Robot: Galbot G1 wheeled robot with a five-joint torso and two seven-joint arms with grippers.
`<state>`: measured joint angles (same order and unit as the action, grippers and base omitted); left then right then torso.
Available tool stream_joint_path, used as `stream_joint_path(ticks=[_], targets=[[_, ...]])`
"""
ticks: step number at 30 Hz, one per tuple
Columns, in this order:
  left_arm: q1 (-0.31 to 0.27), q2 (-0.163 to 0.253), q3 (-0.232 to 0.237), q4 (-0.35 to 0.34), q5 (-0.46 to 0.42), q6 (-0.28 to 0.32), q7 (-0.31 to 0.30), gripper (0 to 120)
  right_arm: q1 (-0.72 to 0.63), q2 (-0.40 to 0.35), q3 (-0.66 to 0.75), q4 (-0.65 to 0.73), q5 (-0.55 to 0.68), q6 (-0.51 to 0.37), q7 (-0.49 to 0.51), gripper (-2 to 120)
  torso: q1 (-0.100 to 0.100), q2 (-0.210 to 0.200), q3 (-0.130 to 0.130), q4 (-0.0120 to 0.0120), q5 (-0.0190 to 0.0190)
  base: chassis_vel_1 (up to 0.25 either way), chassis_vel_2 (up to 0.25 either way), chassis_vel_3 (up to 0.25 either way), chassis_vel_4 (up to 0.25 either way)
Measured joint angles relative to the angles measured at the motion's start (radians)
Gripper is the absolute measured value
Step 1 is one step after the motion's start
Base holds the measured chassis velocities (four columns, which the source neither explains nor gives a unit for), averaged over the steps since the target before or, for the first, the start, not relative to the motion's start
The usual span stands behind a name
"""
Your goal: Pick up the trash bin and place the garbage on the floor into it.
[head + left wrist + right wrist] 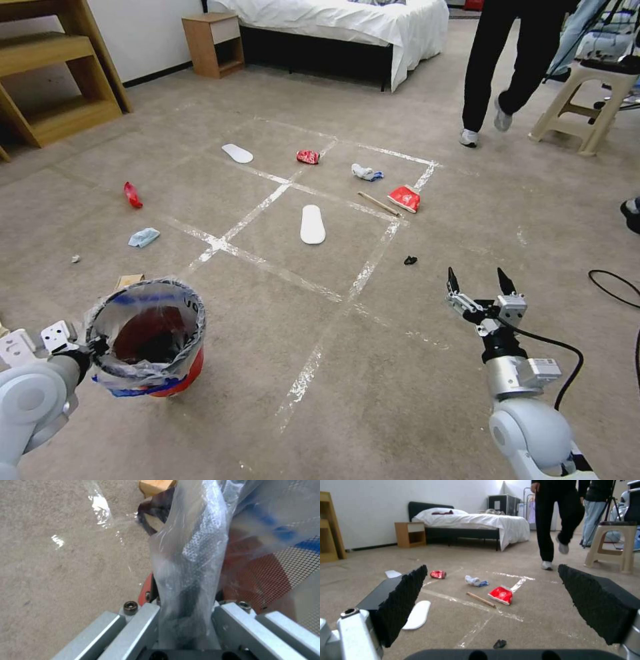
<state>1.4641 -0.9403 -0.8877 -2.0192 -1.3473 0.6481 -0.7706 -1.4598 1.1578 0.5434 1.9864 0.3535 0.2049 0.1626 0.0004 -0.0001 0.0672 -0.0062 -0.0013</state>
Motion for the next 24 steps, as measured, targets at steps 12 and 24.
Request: stream_joint_path(ticks=[12,24], targets=[[-0.001,0.0,0.004,0.004,0.008,-0.004,0.004,1,0.003,-0.003,-0.007,-0.004,-0.011,0.003,-0.012,100,0.0,0.0,0.0,0.0,-0.0001,-0.058,0.072,0.059,-0.067],[-0.002,0.0,0.009,0.005,0.012,-0.005,0.005,1,0.006,-0.006,-0.016,-0.004,-0.023,0.004,-0.015,100,0.0,0.0,0.0,0.0,-0.0001,-0.064,0.061,0.059,-0.068]])
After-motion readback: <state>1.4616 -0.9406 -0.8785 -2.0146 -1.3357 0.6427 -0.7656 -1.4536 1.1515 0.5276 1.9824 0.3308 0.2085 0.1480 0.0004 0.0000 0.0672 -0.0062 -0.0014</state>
